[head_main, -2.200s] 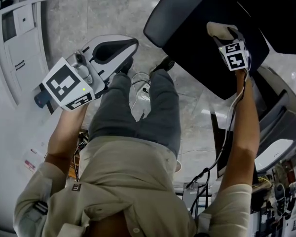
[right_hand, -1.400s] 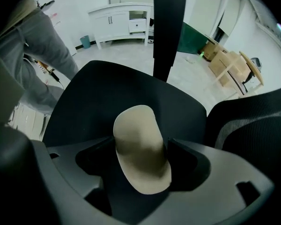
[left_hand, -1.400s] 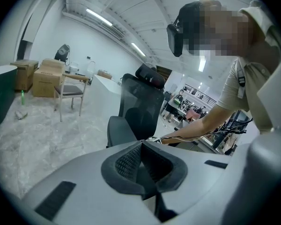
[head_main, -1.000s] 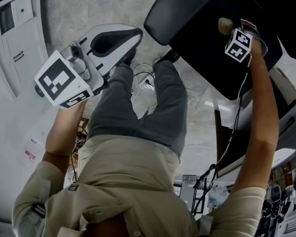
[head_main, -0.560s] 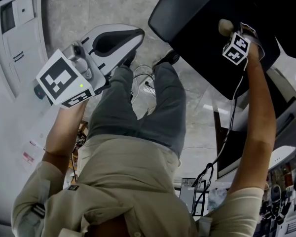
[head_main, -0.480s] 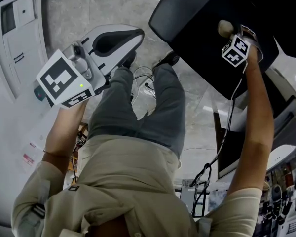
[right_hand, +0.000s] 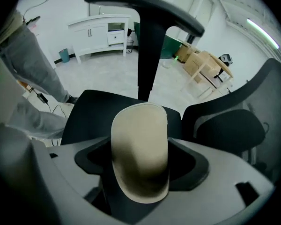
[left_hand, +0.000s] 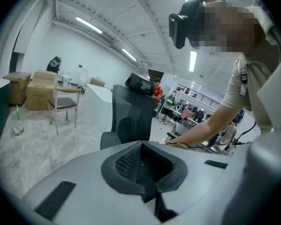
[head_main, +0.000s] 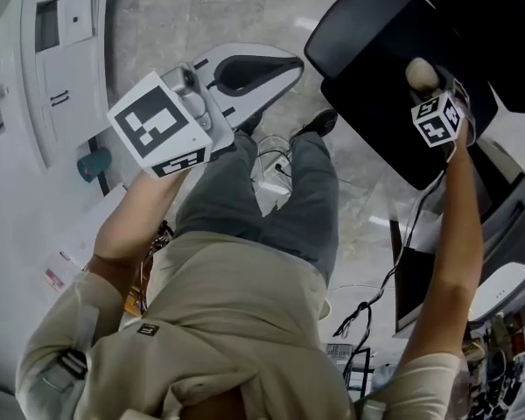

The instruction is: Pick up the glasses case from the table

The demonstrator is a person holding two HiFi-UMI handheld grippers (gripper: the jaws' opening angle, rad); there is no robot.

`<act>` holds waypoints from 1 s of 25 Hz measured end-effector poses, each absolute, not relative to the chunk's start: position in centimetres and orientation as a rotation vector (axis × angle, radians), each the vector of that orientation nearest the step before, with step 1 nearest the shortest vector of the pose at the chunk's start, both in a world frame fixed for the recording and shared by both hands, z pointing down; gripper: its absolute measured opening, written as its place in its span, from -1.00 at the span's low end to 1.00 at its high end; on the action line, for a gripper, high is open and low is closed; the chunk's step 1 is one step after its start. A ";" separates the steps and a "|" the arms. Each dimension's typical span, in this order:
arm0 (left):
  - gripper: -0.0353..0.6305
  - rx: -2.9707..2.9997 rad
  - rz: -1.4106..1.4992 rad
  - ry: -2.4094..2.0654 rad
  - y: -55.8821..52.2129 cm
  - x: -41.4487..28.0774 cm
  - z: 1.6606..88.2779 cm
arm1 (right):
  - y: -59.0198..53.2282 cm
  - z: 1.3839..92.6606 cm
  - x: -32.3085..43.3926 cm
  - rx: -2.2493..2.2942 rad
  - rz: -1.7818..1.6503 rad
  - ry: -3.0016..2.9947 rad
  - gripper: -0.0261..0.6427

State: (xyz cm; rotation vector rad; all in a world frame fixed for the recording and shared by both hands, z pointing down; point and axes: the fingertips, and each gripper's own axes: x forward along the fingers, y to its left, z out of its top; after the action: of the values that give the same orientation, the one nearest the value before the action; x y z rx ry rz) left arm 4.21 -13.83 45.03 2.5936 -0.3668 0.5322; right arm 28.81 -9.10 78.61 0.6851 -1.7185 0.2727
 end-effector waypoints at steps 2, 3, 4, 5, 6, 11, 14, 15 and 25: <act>-0.85 2.609 0.522 -0.357 -14.0 4.0 43.5 | -9.4 76.3 28.6 0.754 0.302 -1.729 0.11; -0.85 2.617 0.519 -0.354 -14.2 4.0 42.8 | -9.5 75.2 28.5 0.791 0.318 -1.734 0.11; -0.85 2.624 0.515 -0.350 -14.3 3.9 42.1 | -9.7 74.1 28.5 0.831 0.337 -1.740 0.11; -0.85 2.630 0.512 -0.347 -14.5 3.8 41.5 | -9.9 73.0 28.4 0.872 0.356 -1.746 0.11; -0.85 2.637 0.508 -0.343 -14.7 3.6 41.0 | -10.2 72.0 28.3 0.911 0.373 -1.750 0.11; -0.85 2.666 0.483 -0.321 -15.8 2.3 38.4 | -10.9 67.1 27.3 1.070 0.455 -1.763 0.11; -0.85 2.681 0.471 -0.313 -15.9 1.9 37.0 | -10.7 64.4 27.2 1.174 0.503 -1.784 0.11; -0.85 2.689 0.466 -0.311 -15.8 1.8 36.6 | -10.6 63.5 27.3 1.215 0.520 -1.792 0.11; -0.85 2.755 0.390 -0.288 -14.8 1.4 30.8 | -9.4 51.1 27.3 1.625 0.650 -1.893 0.11</act>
State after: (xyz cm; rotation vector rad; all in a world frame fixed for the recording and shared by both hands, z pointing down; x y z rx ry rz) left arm 1.38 -14.76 30.76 2.7547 -0.2880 0.3897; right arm 27.28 -9.38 51.12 1.6247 -1.8934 0.6497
